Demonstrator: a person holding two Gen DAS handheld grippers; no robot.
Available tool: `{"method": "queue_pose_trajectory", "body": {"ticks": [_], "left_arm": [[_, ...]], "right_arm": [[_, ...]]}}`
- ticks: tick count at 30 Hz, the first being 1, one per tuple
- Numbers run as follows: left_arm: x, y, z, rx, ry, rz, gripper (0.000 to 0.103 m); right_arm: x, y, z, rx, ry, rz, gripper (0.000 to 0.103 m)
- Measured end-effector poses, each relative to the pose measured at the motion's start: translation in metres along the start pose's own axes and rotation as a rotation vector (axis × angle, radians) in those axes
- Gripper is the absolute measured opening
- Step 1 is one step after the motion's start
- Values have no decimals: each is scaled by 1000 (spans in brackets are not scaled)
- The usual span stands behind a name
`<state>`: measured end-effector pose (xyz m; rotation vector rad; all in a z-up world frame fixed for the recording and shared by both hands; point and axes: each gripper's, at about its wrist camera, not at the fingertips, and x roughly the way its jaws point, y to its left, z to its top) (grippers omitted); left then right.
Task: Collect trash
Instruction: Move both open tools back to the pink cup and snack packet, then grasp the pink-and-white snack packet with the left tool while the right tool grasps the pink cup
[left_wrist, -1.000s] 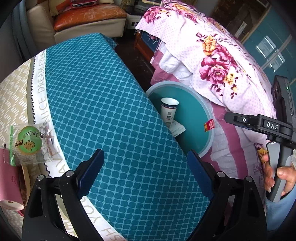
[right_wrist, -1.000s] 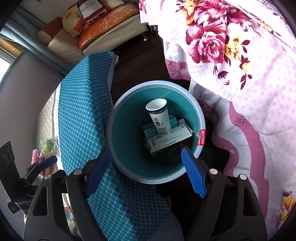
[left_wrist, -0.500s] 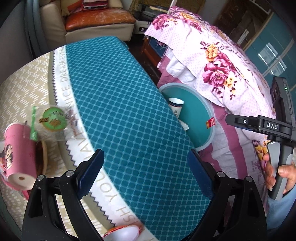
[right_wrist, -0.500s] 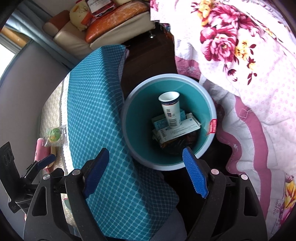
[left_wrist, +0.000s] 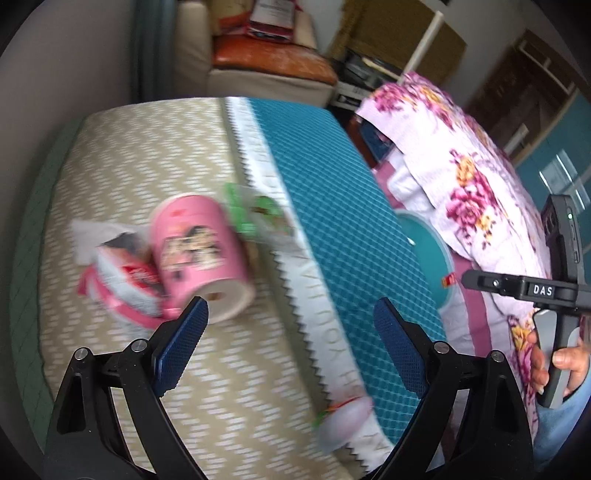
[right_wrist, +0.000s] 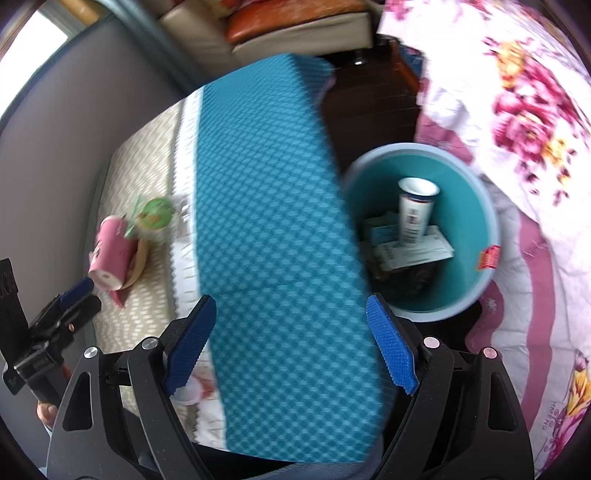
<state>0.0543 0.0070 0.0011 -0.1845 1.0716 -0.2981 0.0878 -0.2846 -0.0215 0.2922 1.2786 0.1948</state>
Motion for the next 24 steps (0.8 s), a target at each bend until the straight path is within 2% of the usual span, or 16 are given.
{"method": "queue_pose_trajectory", "body": {"ticks": [7, 9, 11, 12, 14, 15, 18, 24], "left_arm": [[-17, 103, -7, -244, -34, 67, 91], [-16, 125, -5, -287, -44, 80, 91], [-12, 136, -1, -289, -46, 96, 91], [-9, 140, 2, -293, -43, 95, 91], [-3, 145, 8, -300, -38, 84, 91], [-1, 148, 9, -302, -38, 81, 91], [8, 151, 14, -295, -34, 65, 91], [17, 153, -2, -221, 0, 103, 91]], "right_arm": [[25, 73, 20, -112, 66, 39, 79], [33, 93, 27, -133, 79, 50, 79], [40, 117, 35, -165, 89, 49, 75], [43, 125, 38, -177, 95, 52, 65], [50, 145, 45, -195, 119, 64, 52], [51, 154, 47, -200, 125, 71, 50], [58, 177, 54, -225, 144, 76, 49], [80, 214, 65, -253, 199, 77, 49]]}}
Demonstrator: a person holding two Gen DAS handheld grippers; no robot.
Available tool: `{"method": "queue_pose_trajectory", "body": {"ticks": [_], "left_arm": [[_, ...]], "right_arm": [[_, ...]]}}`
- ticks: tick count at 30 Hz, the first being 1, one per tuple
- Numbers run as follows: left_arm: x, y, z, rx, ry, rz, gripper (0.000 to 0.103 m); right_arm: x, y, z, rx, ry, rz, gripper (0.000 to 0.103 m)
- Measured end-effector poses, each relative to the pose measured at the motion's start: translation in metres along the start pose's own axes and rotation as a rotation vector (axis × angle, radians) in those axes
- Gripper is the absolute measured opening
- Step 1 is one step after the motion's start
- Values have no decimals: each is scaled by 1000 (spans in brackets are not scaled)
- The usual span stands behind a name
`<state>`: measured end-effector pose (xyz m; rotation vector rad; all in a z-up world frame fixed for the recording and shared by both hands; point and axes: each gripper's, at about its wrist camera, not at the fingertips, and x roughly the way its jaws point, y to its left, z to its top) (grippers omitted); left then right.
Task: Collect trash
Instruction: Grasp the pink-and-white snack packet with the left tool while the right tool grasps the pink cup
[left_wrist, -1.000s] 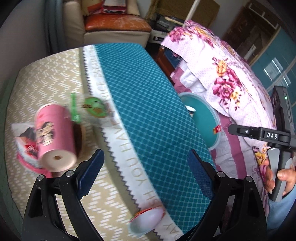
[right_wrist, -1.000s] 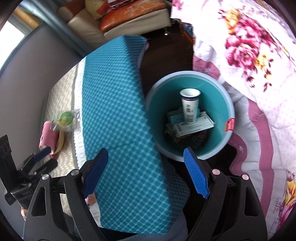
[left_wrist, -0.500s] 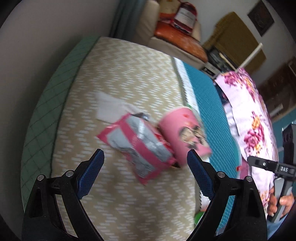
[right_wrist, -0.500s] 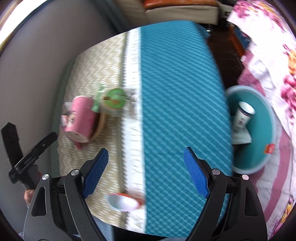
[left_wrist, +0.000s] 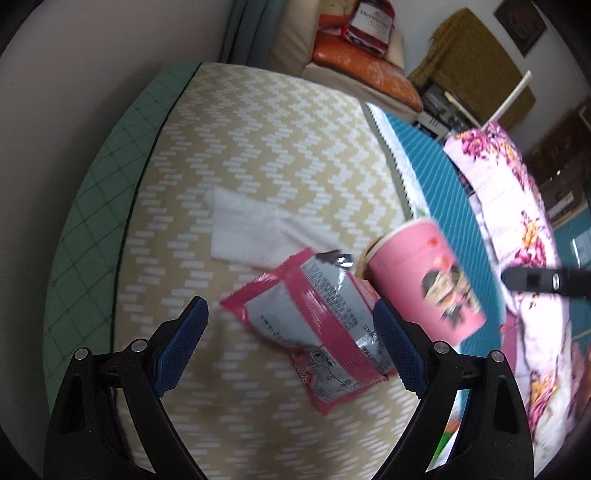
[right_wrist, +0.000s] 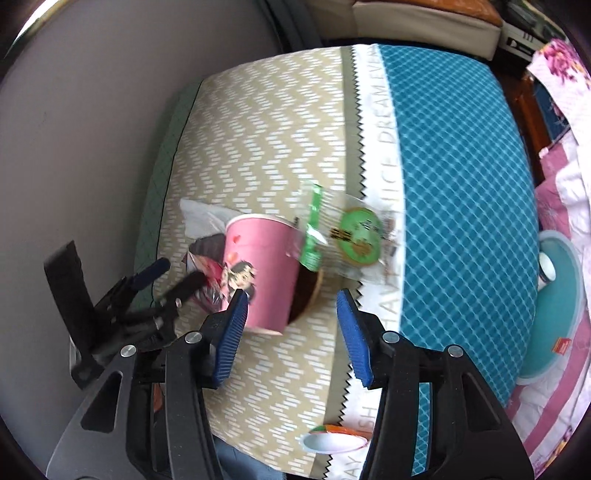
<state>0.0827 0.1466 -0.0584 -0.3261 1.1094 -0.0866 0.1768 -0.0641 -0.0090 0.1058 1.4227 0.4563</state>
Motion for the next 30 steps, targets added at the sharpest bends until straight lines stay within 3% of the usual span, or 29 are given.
{"method": "queue_pose_trajectory", "body": {"ticks": [4, 11, 17, 20, 24, 30], "left_arm": [[-3, 18, -20, 21, 24, 28, 91], [-11, 42, -43, -5, 38, 39, 91], [-10, 28, -42, 28, 44, 38, 91], [-9, 24, -45, 21, 50, 36, 91], [1, 18, -45, -1, 76, 39, 91], [3, 9, -50, 14, 51, 72, 91]], "right_arm": [[19, 17, 7, -32, 41, 8, 51], [56, 38, 15, -72, 100, -36, 67], [80, 41, 11, -69, 128, -45, 66], [77, 43, 4, -77, 99, -11, 61], [57, 42, -8, -74, 49, 46, 61], [26, 21, -18, -45, -12, 83, 61]]}}
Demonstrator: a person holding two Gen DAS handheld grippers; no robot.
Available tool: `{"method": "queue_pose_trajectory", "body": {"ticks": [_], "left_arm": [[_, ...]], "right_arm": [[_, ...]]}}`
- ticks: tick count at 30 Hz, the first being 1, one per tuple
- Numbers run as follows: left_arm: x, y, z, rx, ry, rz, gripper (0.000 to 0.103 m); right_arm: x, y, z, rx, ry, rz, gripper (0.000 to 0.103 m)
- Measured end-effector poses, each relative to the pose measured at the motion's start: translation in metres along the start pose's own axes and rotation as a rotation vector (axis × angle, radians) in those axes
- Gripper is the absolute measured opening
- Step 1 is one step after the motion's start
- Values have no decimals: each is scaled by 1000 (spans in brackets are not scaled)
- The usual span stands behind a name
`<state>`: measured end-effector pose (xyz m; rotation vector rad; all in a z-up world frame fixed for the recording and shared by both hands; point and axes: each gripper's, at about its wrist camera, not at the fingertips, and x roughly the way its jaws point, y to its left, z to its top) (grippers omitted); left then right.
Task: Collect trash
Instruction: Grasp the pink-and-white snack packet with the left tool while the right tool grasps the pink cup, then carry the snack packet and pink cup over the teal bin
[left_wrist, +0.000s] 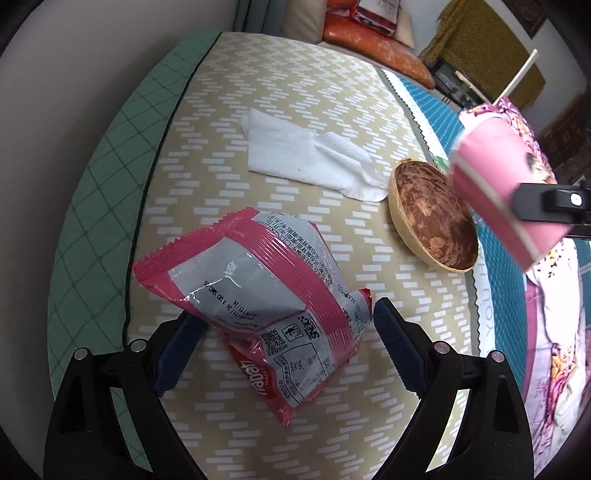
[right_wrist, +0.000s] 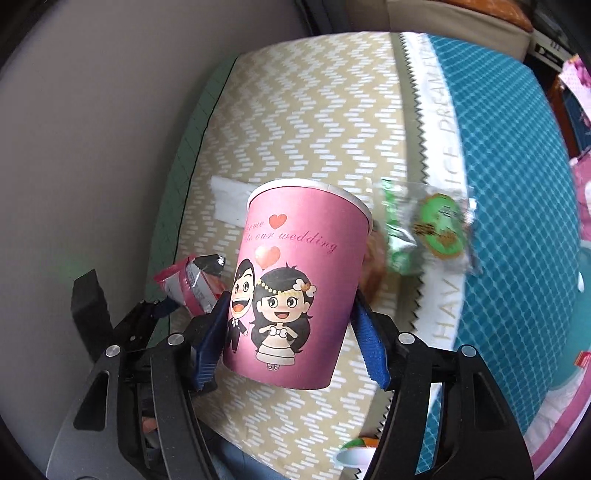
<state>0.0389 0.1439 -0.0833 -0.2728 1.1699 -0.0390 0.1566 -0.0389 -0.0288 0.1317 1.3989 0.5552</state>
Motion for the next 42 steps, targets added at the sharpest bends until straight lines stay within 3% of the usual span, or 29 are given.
{"method": "queue_pose_trajectory", "body": {"ticks": [5, 12, 28, 33, 42], "left_arm": [[-1, -10, -9, 26, -12, 76, 81], [-13, -15, -21, 18, -19, 78, 45], [-50, -53, -31, 98, -24, -65, 42], [-55, -79, -25, 137, -30, -106, 42], [-45, -151, -12, 279, -18, -99, 43]], "right_arm": [[-23, -25, -17, 30, -64, -43, 61], [-54, -71, -47, 81, -92, -32, 61], [-69, -125, -104, 187, -125, 58, 61], [-79, -141, -111, 199, -162, 45, 61], [-108, -185, -133, 280, -236, 55, 61]]}}
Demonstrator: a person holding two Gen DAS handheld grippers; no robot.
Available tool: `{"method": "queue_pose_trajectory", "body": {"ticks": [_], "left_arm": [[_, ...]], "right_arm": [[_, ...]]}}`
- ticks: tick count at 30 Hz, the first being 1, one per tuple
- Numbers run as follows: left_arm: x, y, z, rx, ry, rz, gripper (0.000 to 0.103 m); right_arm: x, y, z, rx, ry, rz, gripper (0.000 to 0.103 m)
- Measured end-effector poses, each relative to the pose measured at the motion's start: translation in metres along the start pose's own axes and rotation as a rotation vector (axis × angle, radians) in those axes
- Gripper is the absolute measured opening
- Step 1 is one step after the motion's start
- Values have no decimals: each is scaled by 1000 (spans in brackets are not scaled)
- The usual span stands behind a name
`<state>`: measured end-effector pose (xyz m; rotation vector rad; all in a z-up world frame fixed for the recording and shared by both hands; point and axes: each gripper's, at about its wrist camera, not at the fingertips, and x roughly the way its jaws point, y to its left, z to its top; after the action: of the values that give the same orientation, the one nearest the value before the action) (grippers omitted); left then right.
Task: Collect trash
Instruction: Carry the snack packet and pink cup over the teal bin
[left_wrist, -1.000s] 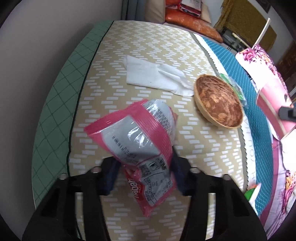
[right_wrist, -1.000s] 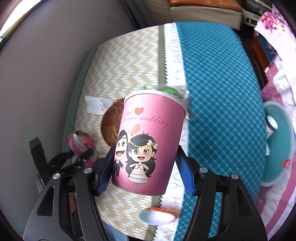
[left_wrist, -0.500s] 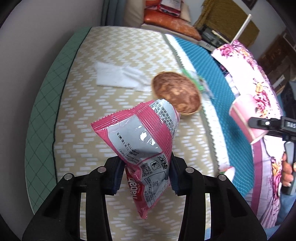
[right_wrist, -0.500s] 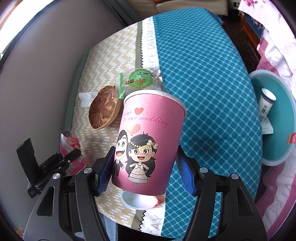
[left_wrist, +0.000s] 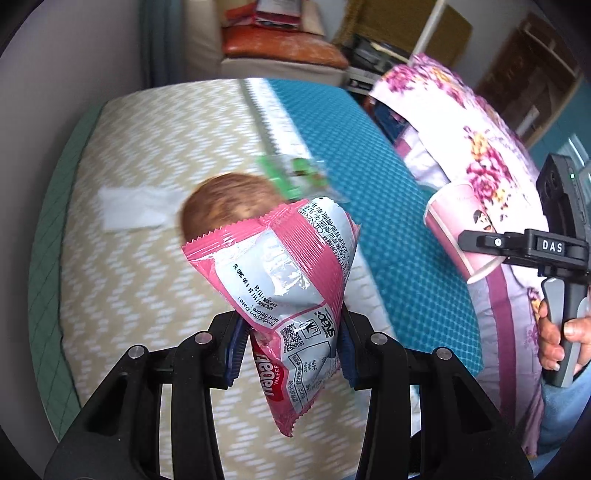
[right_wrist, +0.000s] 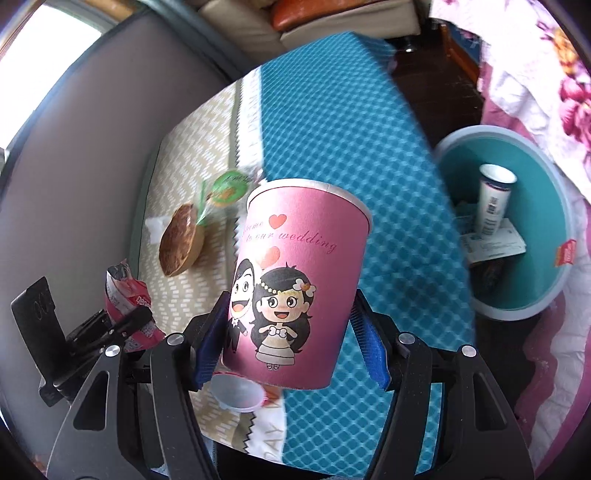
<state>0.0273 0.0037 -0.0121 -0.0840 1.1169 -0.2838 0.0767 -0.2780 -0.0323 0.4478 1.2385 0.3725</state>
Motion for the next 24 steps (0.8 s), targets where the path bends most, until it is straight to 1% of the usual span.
{"method": "queue_pose_trajectory", "body": {"ticks": [4, 11, 15, 20, 24], "left_arm": [[14, -41, 18, 93, 12, -15, 43], [33, -100, 40, 222, 30, -32, 43], [45, -132, 55, 266, 48, -56, 43], [60, -183, 70, 355, 56, -64, 43], [79, -211, 78, 383, 76, -79, 43]], "right_arm": [[-14, -27, 3, 54, -50, -5, 61], [-50, -80, 9, 153, -142, -12, 61], [-68, -109, 10, 204, -186, -16, 61], [-88, -140, 9, 260, -244, -25, 61], [-97, -166, 5, 306, -256, -37, 61]]}}
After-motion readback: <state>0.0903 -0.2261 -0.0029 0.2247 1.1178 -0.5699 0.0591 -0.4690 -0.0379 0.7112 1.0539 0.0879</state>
